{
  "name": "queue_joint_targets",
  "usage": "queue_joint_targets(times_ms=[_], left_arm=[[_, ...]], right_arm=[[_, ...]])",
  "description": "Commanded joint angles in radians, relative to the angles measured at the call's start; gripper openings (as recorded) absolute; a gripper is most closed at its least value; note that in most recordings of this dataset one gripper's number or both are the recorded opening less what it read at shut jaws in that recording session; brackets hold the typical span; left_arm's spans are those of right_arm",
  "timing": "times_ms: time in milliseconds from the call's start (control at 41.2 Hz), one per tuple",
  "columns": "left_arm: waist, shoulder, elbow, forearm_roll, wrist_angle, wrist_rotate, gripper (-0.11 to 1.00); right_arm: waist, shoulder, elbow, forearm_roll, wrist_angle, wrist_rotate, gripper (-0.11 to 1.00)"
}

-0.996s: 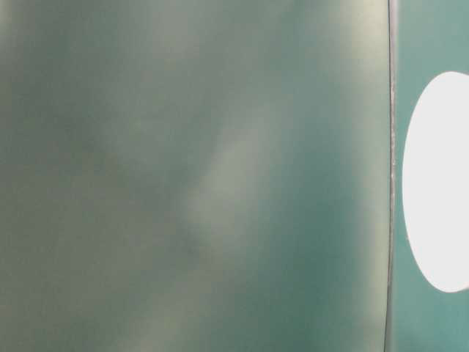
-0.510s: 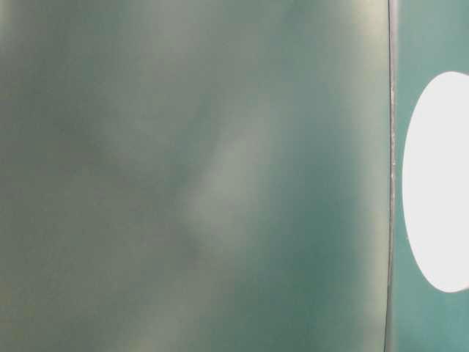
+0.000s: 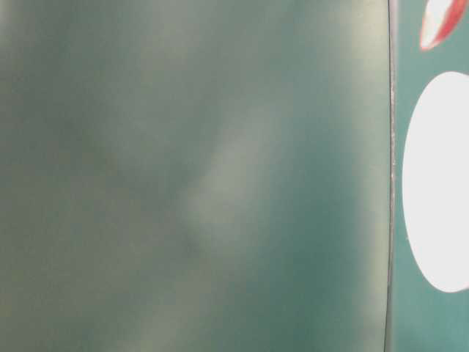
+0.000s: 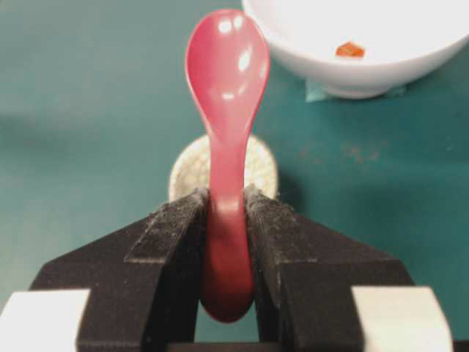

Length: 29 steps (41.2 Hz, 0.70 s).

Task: Grip the spoon and scoop the red block from the bowl with right arm.
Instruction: 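Lift the pink spoon off the rest and carry it toward the bowl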

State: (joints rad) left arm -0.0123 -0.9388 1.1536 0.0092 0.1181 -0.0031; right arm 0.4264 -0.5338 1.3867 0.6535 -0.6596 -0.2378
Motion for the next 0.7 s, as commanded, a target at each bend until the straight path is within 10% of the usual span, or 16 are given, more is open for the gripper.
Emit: queue_joint_targets(times_ms=[0, 680], left_arm=[[0.003, 0.006, -0.029, 0.003, -0.003, 0.003, 0.0], [0.031, 0.005, -0.028, 0.003, 0.02, 0.0, 0.0]], right_arm=[[-0.06, -0.067, -0.041, 0.0, 0.097, -0.043, 0.24], [-0.502, -0.301, -0.272, -0.017, 0.752, -0.164, 0.24]])
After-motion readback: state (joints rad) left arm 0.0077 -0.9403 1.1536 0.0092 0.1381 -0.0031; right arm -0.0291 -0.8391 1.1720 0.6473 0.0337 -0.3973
